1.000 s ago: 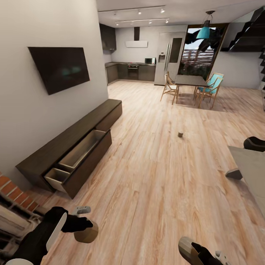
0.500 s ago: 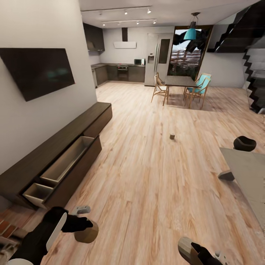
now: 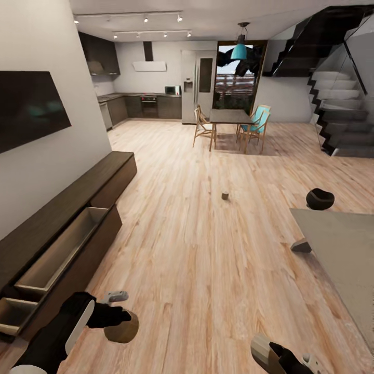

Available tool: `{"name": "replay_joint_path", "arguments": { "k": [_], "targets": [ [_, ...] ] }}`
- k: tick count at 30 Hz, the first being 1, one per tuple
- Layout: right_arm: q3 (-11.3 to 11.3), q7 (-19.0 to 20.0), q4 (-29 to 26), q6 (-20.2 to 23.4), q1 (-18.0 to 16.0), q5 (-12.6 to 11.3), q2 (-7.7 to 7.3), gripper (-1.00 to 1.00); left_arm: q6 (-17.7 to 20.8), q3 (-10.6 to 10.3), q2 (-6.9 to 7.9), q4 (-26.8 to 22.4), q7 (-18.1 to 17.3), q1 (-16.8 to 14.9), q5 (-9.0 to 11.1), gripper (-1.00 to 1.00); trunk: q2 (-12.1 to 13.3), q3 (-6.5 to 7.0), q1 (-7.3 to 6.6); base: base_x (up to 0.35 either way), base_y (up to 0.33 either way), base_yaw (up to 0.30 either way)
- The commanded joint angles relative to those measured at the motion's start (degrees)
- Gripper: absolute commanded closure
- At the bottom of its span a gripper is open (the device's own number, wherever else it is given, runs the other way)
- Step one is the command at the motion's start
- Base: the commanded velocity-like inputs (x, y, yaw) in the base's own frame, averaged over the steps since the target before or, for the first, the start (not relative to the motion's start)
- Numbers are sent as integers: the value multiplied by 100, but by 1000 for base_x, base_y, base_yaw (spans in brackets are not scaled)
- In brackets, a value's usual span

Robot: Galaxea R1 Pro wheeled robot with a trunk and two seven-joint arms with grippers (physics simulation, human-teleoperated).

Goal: Place each of the two pumpkins and all three candles from the living room inside a cabinet in the living room (use any cabinet), then make sure every cabinet is closed, and position the cauldron so it is next to a table in the living room.

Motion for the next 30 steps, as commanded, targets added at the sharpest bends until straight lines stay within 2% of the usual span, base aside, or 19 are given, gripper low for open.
{"name": "replay_joint_path", "arguments": {
  "k": [1, 8, 20, 30],
  "targets": [
    [3, -8, -1, -2, 0, -1, 2, 100, 0, -2, 0, -1, 12, 0, 8, 100, 0, 5, 0, 325, 0, -255],
    [-11, -16, -1, -4, 0, -9, 4, 100, 0, -2, -11, -2, 12, 0, 6, 100, 0, 38, 0, 326, 0, -233],
    [14, -17, -1, -14, 0, -6, 14, 100, 0, -2, -17, -1, 12, 0, 6, 100, 0, 77, 0, 327, 0, -92],
    [18, -17, -1, -19, 0, 1, 14, 100, 0, -11, -77, -1, 16, 0, 5, 100, 0, 108, 0, 327, 0, -75]
  ]
}}
